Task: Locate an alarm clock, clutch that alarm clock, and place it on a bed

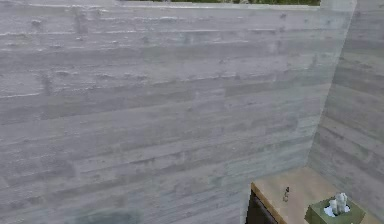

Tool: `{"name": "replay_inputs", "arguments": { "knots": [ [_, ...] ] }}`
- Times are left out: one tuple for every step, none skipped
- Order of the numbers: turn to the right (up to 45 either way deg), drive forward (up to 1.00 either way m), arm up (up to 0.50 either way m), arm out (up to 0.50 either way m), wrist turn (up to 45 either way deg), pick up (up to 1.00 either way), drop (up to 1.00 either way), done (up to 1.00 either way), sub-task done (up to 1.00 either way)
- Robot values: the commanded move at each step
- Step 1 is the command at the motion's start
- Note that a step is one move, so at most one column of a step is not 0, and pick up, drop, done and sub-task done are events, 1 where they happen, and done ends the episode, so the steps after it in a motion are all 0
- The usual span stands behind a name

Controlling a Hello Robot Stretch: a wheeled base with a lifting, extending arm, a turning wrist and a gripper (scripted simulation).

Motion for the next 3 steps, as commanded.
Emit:
{"name": "replay_inputs", "arguments": {
  "knots": [
    [0.0,0.00,0.36,0.00,0.0,0.00,0.00,0.00,0.00],
    [0.0,0.00,0.00,0.46,0.0,0.00,0.00,0.00,0.00],
    [0.0,0.00,0.00,0.00,45.0,0.00,0.00,0.00,0.00]
  ]
}}
